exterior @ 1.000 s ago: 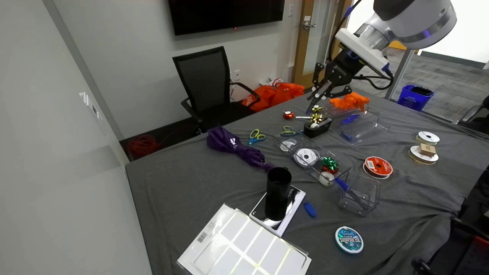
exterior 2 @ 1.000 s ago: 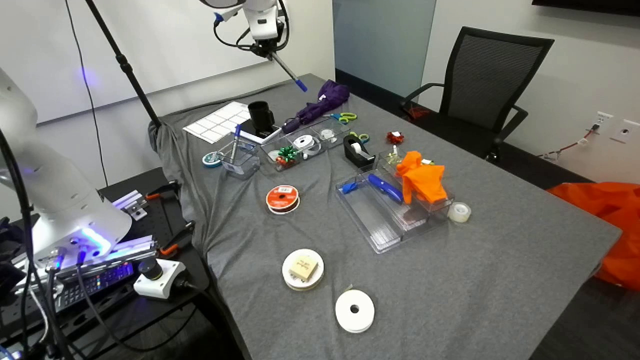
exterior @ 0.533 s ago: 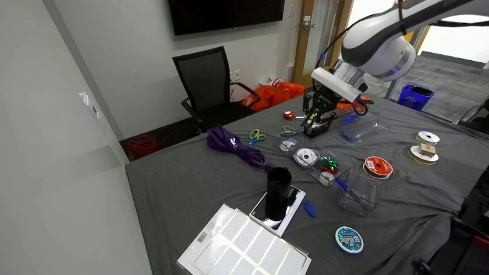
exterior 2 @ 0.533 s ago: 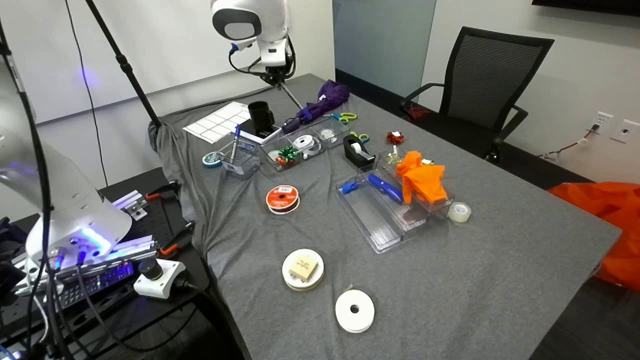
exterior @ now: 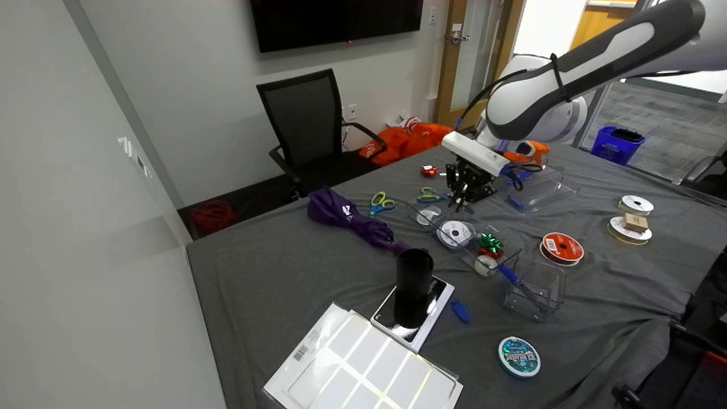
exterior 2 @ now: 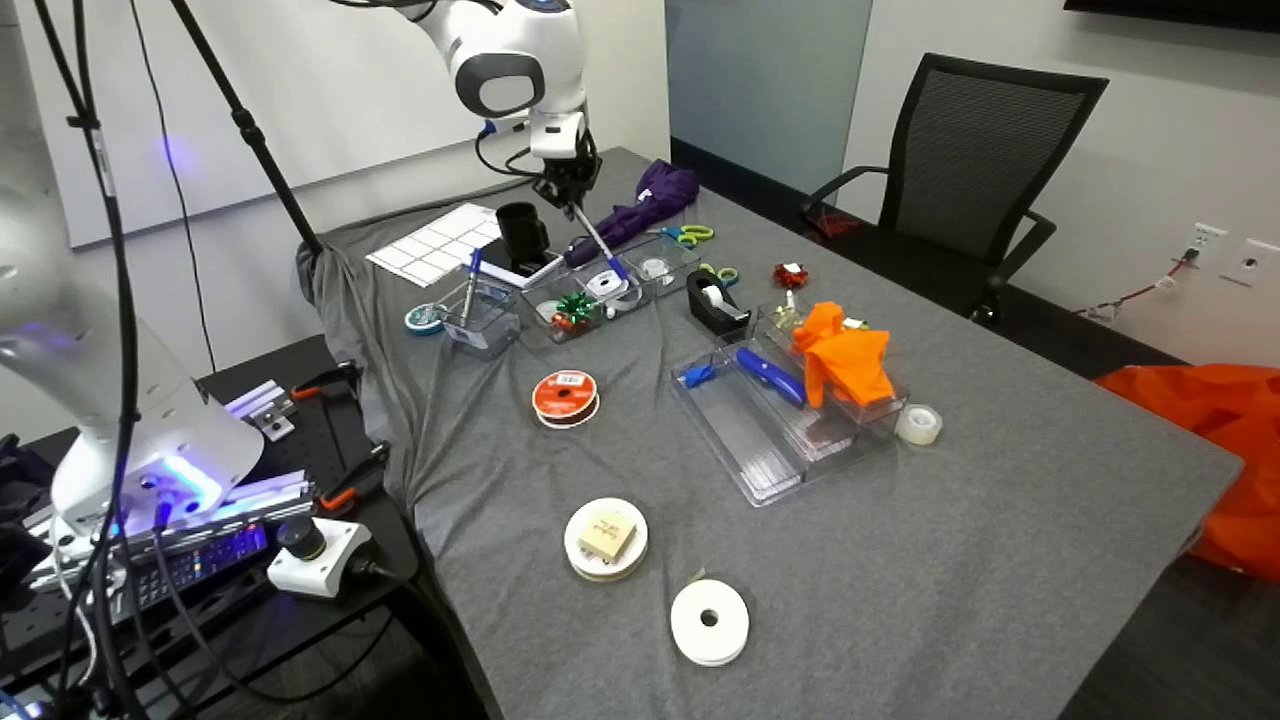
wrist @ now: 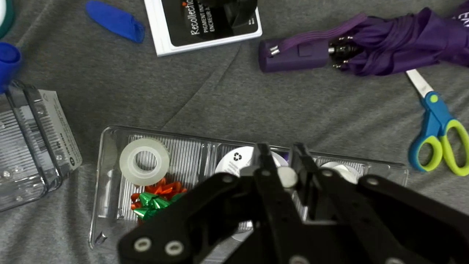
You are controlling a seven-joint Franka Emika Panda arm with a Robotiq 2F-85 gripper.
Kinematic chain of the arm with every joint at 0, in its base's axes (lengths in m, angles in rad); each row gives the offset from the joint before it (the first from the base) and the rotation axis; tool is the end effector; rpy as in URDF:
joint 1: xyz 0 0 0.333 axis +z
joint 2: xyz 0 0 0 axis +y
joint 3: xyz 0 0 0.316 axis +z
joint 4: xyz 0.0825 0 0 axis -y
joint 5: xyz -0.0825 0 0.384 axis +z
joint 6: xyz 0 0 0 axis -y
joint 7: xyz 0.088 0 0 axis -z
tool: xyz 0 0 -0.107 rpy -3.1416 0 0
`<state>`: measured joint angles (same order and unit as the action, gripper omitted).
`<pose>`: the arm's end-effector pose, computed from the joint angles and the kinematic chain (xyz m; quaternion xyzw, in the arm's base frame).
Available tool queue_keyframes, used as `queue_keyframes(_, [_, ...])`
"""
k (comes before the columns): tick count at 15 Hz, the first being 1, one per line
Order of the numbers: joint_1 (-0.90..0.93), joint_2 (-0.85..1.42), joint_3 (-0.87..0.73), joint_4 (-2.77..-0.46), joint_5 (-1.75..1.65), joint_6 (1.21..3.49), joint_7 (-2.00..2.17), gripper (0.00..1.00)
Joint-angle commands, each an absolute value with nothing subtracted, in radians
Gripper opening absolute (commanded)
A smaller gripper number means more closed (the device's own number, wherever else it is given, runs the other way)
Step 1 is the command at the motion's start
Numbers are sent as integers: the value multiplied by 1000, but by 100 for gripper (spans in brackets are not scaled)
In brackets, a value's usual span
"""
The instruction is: Put the blue marker inside the middle compartment of the container
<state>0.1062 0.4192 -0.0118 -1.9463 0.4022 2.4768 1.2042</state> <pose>0.6283 0.0586 0.2751 -0.7531 0.6427 0.0346 0.1362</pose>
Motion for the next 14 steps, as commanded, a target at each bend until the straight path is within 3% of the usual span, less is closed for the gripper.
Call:
queue_keyframes(1, [101,469,2,-1891,394,2480,1222,4])
queue_keyframes(14, [99,621,8,-1819,344,2517,1009,4])
